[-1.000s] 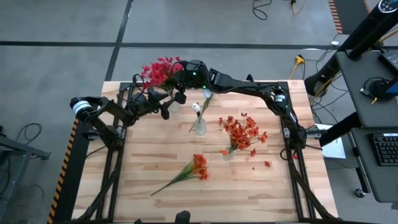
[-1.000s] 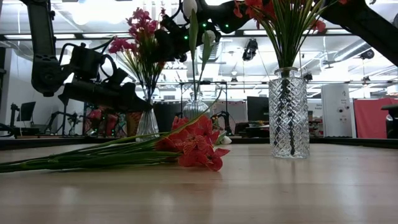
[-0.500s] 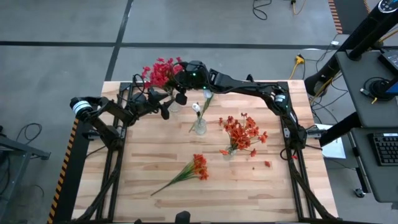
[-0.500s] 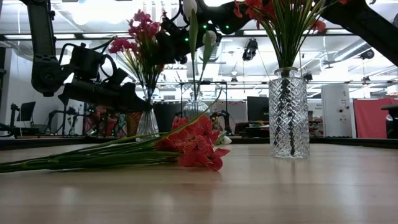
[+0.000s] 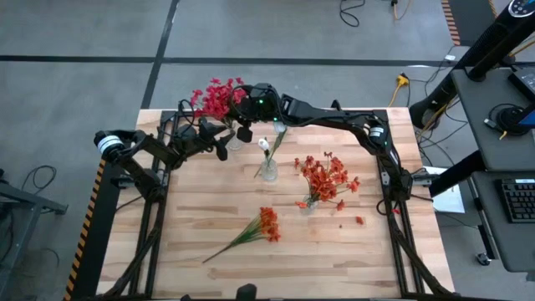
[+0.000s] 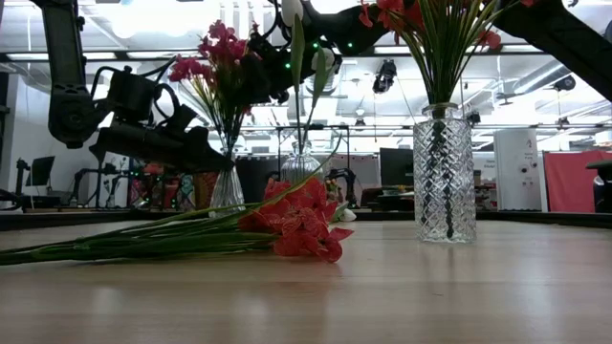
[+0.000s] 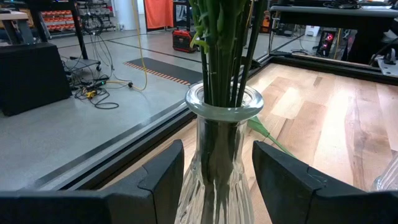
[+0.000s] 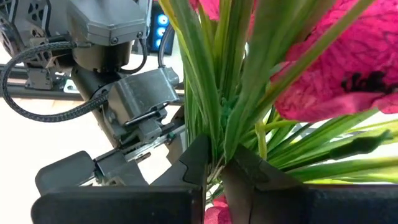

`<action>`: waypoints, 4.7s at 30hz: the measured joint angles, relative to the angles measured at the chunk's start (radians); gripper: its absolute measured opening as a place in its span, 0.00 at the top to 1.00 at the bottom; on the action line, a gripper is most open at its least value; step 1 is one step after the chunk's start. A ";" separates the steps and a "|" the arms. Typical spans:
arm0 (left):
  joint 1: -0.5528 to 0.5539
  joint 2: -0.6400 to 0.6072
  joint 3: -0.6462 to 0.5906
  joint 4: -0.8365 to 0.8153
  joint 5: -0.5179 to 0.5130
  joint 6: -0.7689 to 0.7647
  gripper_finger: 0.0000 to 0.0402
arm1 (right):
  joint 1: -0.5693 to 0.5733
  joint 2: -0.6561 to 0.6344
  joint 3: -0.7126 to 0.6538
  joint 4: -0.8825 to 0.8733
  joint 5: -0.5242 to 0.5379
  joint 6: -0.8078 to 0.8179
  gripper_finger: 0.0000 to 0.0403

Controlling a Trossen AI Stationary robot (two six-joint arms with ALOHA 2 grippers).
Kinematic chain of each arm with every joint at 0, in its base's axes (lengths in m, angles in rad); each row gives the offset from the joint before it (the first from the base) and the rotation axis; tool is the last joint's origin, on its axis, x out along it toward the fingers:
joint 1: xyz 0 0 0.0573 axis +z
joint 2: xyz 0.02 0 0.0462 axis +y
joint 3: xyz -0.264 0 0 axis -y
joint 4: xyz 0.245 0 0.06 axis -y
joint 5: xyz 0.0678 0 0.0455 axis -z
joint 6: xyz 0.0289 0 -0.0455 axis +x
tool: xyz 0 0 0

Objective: Sort flowers into vase by color
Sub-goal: Put the top center red sprig flower into the top left transparent glass vase, then put the orange sprig flower into the bottom right transparent glass vase

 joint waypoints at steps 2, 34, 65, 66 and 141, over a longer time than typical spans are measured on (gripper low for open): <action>0.000 0.000 0.000 0.000 0.000 0.000 0.57 | 0.000 0.000 -0.001 0.005 0.000 0.000 0.93; 0.000 -0.002 0.000 0.000 -0.001 -0.007 0.43 | 0.000 -0.005 0.069 -0.115 0.015 -0.006 0.58; 0.001 -0.139 -0.033 -0.116 -0.004 0.004 0.40 | 0.002 -0.035 0.070 -0.158 0.042 0.021 0.51; 0.001 -0.142 -0.033 -0.118 -0.004 0.005 0.40 | 0.002 -0.037 0.070 -0.160 0.046 0.021 0.51; -0.938 -0.680 0.185 -1.348 -0.520 -0.402 0.40 | 0.377 -0.488 0.364 -1.028 0.142 0.351 0.52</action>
